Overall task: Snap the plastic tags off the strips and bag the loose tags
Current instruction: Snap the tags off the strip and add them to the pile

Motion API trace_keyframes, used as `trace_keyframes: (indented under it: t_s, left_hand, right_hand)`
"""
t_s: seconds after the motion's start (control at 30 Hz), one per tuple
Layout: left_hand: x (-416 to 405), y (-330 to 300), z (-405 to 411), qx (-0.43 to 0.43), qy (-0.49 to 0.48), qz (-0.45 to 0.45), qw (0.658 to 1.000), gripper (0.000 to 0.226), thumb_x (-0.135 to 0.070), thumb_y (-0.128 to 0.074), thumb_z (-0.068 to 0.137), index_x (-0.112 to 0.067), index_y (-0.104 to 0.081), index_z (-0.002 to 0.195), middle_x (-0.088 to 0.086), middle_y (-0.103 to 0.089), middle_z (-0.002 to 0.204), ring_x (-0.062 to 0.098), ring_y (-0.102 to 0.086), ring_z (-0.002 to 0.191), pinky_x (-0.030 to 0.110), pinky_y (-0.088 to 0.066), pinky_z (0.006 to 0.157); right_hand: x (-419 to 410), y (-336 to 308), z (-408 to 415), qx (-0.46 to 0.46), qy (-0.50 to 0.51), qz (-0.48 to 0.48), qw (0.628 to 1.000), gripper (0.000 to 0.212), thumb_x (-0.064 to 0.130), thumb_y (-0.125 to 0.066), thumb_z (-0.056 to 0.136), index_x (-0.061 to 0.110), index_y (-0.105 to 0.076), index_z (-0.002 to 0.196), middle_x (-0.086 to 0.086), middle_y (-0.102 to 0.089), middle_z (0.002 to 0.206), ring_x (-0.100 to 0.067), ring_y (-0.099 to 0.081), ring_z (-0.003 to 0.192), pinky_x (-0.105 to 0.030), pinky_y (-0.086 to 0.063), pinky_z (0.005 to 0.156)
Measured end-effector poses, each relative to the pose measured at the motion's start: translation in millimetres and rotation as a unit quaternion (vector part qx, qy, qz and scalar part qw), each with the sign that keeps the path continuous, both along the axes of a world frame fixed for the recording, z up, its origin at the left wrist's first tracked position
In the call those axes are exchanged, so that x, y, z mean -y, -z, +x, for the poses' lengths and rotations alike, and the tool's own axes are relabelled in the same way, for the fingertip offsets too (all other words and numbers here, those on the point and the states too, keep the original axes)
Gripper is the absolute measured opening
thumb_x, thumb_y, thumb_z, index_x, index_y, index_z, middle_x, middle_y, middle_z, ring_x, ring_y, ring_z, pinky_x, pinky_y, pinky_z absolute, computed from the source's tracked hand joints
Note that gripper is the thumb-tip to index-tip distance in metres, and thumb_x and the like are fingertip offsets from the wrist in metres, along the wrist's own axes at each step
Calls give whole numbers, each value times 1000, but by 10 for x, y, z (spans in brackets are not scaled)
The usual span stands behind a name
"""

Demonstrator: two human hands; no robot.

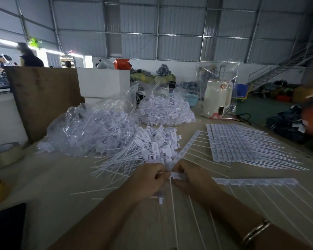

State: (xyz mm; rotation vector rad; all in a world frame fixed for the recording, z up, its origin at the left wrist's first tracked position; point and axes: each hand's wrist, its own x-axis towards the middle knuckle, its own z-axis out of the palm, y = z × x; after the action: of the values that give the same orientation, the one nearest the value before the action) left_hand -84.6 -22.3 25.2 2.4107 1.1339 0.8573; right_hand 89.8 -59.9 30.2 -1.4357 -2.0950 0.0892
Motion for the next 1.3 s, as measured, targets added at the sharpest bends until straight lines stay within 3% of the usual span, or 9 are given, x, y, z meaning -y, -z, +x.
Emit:
trace_keyframes:
  t_s: [0.23, 0.37, 0.5, 0.67, 0.77, 0.9, 1.0, 1.17, 1.3]
  left_hand:
    - [102, -114, -120, 33, 73, 10, 997, 25, -25, -67, 85, -34, -51, 68, -14, -48, 52, 1, -44, 49, 14, -31, 50]
    - [204, -143, -161, 56, 89, 23, 994, 29, -20, -67, 86, -35, -50, 67, -13, -48, 54, 2, -44, 52, 13, -31, 51]
    - [240, -160, -325, 94, 91, -83, 988, 17, -13, -63, 87, -24, -61, 74, -1, -58, 68, 8, -52, 62, 23, -39, 61]
    - [324, -122, -248, 15, 145, -55, 988, 11, -28, -62, 87, -36, -63, 80, -9, -65, 67, 1, -58, 60, 15, -41, 57]
    - [275, -95, -206, -54, 122, 23, 991, 14, -38, -63, 84, -25, -67, 84, -10, -65, 66, 0, -57, 56, 18, -41, 54]
    - [208, -61, -263, -85, 29, 124, 988, 19, -43, -58, 84, -29, -69, 87, -15, -67, 75, -2, -58, 70, 20, -38, 69]
    - [255, -68, -158, -21, 20, 116, 993, 37, -52, -46, 81, -24, -70, 84, -14, -61, 74, 0, -51, 72, 21, -34, 69]
    - [328, -20, -87, -124, -62, 165, 976, 44, -57, -35, 81, -34, -69, 99, -19, -56, 98, 5, -44, 99, 27, -21, 79]
    - [351, -48, -7, -54, -40, 107, 992, 61, -65, -20, 76, -34, -70, 91, -24, -50, 86, 3, -40, 96, 31, -24, 84]
  right_hand:
    - [91, -168, 59, 33, -82, 10, 996, 13, 28, -70, 82, 14, -68, 82, 14, -52, 72, 2, -45, 58, -6, -32, 58]
    - [206, -148, 59, -94, -117, -82, 985, 23, 17, -63, 87, 29, -61, 68, 14, -57, 59, 1, -55, 53, -10, -41, 57]
    - [180, -211, 261, -313, -21, -81, 946, 17, 12, -58, 90, 14, -64, 74, -3, -62, 66, -14, -56, 55, -24, -46, 55]
    - [224, -101, 250, -109, -34, -83, 990, 14, 23, -70, 82, 31, -58, 80, 11, -59, 73, 3, -54, 65, -10, -42, 60]
    - [197, -31, 174, -112, -51, -59, 991, 10, 24, -70, 80, 25, -61, 83, 12, -57, 70, 4, -52, 63, -10, -41, 58]
    - [173, -10, 183, -84, -35, -39, 995, 9, 28, -70, 80, 23, -64, 85, 13, -55, 69, 4, -49, 63, -10, -37, 57]
    - [188, -43, 171, -71, -43, -17, 996, 11, 28, -72, 79, 25, -65, 85, 16, -53, 68, 4, -50, 64, -8, -35, 57]
    - [262, -84, 145, -70, -54, -33, 996, 26, 33, -72, 77, 31, -54, 96, 17, -52, 75, 12, -49, 74, -8, -39, 63]
    - [306, -49, -34, -91, -101, -18, 991, 37, 22, -74, 77, 24, -47, 102, 12, -53, 82, 5, -51, 78, -9, -39, 63]
